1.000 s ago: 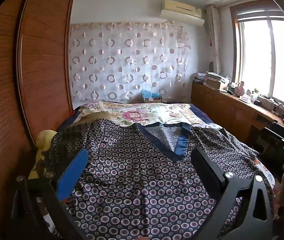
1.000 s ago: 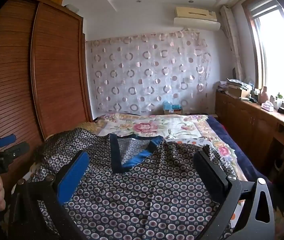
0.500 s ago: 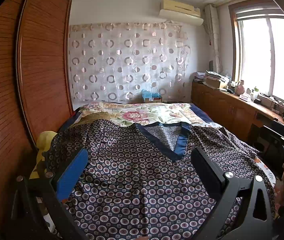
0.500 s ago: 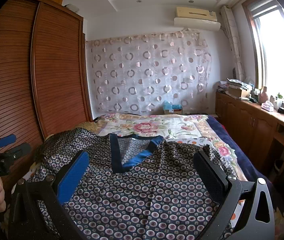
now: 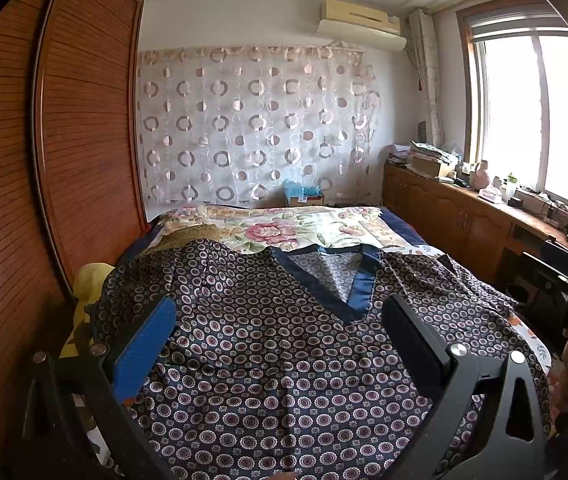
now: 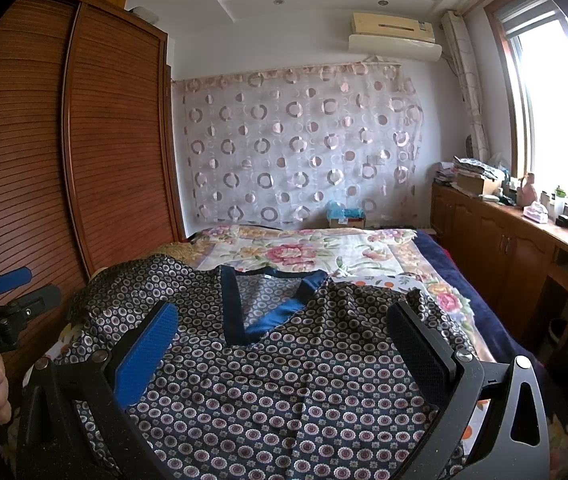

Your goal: Fold small clothes

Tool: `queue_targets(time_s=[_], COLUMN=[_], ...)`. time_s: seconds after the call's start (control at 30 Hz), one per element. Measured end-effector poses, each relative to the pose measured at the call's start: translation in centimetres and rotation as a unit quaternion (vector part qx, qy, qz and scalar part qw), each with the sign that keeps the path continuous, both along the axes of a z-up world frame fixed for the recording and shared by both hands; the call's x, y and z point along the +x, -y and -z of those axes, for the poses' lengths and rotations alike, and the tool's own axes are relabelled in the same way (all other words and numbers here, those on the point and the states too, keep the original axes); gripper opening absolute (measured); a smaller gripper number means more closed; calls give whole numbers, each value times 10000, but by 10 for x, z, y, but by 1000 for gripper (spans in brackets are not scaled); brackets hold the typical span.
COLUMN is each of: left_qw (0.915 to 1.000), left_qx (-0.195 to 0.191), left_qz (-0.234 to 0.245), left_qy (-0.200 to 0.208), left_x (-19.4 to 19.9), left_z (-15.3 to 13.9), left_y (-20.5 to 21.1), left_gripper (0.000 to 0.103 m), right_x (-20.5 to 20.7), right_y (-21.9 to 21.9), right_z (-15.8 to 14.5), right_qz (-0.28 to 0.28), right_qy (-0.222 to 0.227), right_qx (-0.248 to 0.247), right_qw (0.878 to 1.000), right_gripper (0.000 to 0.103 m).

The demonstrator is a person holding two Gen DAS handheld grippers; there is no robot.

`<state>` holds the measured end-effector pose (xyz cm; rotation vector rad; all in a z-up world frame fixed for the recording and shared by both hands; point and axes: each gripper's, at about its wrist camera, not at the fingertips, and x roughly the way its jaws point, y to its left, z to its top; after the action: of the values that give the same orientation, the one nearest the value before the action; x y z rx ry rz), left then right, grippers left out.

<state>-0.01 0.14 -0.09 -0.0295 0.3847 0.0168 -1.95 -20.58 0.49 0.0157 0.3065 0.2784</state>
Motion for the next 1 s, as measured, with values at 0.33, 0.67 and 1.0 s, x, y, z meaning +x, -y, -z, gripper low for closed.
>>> queue_targets(time_s=[0.33,0.67,1.0], left_qw=[10000,10000,10000], left_qx=[16,28,38], left_qz=[-9,-7,-16], left_qy=[34,56,61], left_x=[-5,-8,-9], left_z=[-7,-15,-16], left_y=[7,7,7], left_gripper=[103,103,103], right_x=[0,0,0], right_y=[1,0,1], right_z=[0,0,-1], right_qz=[7,3,-1], right_qy=[8,4,10], right_qx=[0,2,3], right_qw=[10000,10000,10000], right_gripper=[103,103,103])
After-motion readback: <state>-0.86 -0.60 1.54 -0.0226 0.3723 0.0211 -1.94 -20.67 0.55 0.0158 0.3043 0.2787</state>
